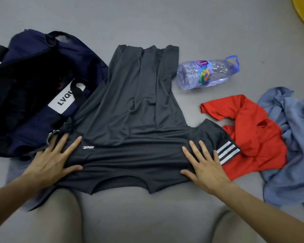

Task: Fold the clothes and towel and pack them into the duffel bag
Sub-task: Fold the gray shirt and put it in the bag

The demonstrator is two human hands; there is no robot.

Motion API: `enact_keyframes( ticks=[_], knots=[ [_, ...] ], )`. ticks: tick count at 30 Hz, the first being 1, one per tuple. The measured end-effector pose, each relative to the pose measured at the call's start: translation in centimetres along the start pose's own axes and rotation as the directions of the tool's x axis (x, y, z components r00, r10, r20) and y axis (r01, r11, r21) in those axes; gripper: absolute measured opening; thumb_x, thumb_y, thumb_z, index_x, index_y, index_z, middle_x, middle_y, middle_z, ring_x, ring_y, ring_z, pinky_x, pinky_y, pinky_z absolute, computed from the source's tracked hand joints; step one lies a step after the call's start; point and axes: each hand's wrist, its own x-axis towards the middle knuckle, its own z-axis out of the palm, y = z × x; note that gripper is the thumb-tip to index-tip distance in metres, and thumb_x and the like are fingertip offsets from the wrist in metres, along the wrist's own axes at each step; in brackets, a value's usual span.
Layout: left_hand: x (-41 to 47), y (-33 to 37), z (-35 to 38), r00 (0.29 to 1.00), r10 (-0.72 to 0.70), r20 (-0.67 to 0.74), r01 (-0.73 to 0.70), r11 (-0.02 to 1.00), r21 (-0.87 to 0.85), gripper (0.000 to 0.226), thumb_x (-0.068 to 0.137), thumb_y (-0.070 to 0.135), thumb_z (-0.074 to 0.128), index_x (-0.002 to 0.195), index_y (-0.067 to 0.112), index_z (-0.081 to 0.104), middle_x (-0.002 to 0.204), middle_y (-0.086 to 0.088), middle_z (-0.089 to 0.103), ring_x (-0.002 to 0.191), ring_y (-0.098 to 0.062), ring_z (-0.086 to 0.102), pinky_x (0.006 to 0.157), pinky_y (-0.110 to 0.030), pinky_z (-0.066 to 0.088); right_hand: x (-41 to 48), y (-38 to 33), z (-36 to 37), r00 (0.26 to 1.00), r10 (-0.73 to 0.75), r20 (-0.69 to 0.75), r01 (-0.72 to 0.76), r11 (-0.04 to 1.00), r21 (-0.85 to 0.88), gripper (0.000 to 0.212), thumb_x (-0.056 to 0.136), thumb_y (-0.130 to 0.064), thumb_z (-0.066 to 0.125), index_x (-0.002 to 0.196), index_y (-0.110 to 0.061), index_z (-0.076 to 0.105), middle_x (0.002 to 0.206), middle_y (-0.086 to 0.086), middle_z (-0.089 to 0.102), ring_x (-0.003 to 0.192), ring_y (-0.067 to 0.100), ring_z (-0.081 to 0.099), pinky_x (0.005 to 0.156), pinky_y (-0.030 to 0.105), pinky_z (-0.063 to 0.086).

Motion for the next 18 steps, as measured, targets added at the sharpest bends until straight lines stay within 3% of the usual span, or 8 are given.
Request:
enact_keyframes(
  ticks=[4,6,9,12,15,18],
  knots=[
    [-1.0,0.5,-0.6,1.000,0.024,-0.021,-0.024,0.999,-0.027,0.106,0.069,0.093,0.035,0.158,0.039,0.017,0.163,-0.015,0.024,0.147,-0.044,0.024,0.083,-0.066,0.050,-0.5,-0.1,0.2,1.000,0.010,0.013,-0.010,1.000,0.007,0.081,0.091,-0.075,0.020,0.158,-0.031,0.021,0.166,0.001,0.020,0.153,0.029,0.015,0.109,0.065,0.035],
    [-1.5,2.9,-0.7,0.993,0.076,-0.088,-0.077,0.997,-0.014,0.106,0.070,0.088,0.040,0.158,0.030,0.026,0.165,-0.016,0.016,0.150,-0.042,0.017,0.101,-0.065,0.039,-1.5,0.3,0.7,1.000,0.026,0.015,-0.027,1.000,0.016,0.079,0.091,-0.074,0.025,0.157,-0.029,0.028,0.164,0.002,0.026,0.151,0.029,0.021,0.107,0.064,0.039],
    [-2.4,7.7,-0.4,0.948,0.260,-0.182,-0.257,0.966,0.037,0.099,0.077,0.080,0.043,0.155,0.021,0.035,0.166,-0.018,0.011,0.153,-0.041,0.010,0.117,-0.061,0.018,-3.8,1.0,1.7,0.999,0.014,0.030,-0.014,1.000,0.016,0.079,0.090,-0.072,0.029,0.155,-0.027,0.033,0.162,0.003,0.031,0.150,0.030,0.026,0.106,0.063,0.040],
    [-3.5,12.0,1.2,0.850,0.496,-0.179,-0.489,0.868,0.084,0.087,0.088,0.071,0.046,0.157,0.019,0.032,0.166,-0.016,0.016,0.152,-0.036,0.018,0.118,-0.056,0.021,-5.6,1.3,2.0,0.998,0.020,0.053,-0.024,0.997,0.076,0.078,0.091,-0.072,0.027,0.154,-0.026,0.037,0.160,0.005,0.035,0.147,0.030,0.032,0.106,0.059,0.042],
    [-4.9,14.0,3.9,0.836,0.531,-0.135,-0.529,0.847,0.053,0.087,0.093,0.070,0.044,0.159,0.017,0.025,0.166,-0.010,0.021,0.150,-0.030,0.029,0.117,-0.045,0.020,-5.7,2.0,1.6,1.000,0.027,0.005,-0.027,0.985,0.168,0.077,0.092,-0.074,0.022,0.156,-0.031,0.031,0.163,0.002,0.028,0.147,0.025,0.033,0.110,0.048,0.042],
    [-5.7,14.3,5.2,0.855,0.507,-0.111,-0.506,0.862,0.042,0.091,0.092,0.071,0.042,0.160,0.017,0.016,0.164,-0.010,0.025,0.148,-0.029,0.029,0.119,-0.041,0.016,-4.6,4.1,-0.1,1.000,0.009,0.030,-0.017,0.951,0.309,0.074,0.094,-0.069,0.027,0.159,-0.037,0.012,0.168,-0.006,0.007,0.151,0.017,0.021,0.120,0.034,0.027]
  ],
)
